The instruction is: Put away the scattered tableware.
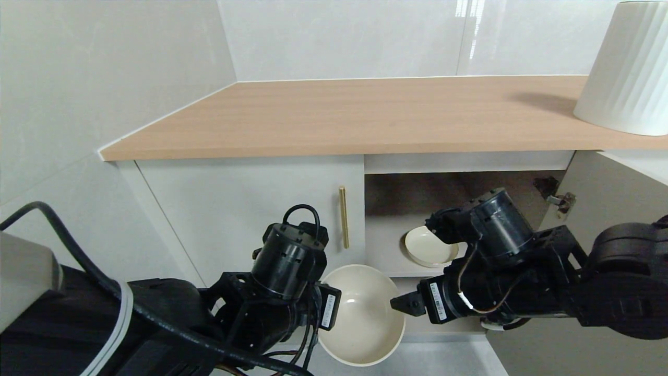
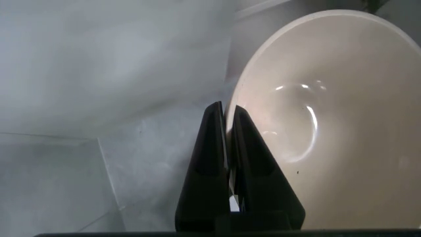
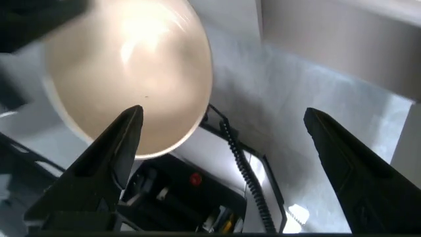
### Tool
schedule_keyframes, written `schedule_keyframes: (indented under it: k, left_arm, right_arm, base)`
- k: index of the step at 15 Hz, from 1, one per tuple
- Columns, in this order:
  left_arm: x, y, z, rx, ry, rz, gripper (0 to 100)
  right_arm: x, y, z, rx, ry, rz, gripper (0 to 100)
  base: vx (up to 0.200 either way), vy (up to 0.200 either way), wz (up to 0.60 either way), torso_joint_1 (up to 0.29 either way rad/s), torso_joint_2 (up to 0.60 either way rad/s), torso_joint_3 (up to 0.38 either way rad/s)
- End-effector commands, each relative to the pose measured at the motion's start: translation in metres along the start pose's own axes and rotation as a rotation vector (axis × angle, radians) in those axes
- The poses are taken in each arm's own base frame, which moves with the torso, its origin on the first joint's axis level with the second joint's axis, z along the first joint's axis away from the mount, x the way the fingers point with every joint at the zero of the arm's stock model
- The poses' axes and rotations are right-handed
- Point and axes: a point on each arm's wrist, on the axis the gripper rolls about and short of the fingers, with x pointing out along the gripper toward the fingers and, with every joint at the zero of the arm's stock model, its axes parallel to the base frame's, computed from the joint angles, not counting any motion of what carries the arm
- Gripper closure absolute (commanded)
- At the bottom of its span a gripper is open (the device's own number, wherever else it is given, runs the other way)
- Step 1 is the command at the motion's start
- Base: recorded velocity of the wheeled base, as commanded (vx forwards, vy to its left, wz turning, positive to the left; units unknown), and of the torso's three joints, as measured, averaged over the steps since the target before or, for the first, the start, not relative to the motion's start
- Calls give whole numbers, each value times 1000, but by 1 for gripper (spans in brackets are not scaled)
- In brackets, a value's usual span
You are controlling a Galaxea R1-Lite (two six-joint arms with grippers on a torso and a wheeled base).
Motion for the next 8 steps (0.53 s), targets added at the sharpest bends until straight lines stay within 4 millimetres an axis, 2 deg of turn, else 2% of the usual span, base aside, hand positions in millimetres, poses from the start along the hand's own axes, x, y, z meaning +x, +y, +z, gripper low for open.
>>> schedule_keyframes:
  k: [1,8]
  left_arm:
    - [-3,-2,1,2,-12,6,100]
    - [-4,-6,0,11,-16,6,100]
  right_arm:
    - [19,1,-5,-4,35,-9,0]
    - [35,7,-4,39,0,-25,0]
  base:
    - [0,0,0,0,0,0]
    - [0,0,0,0,0,0]
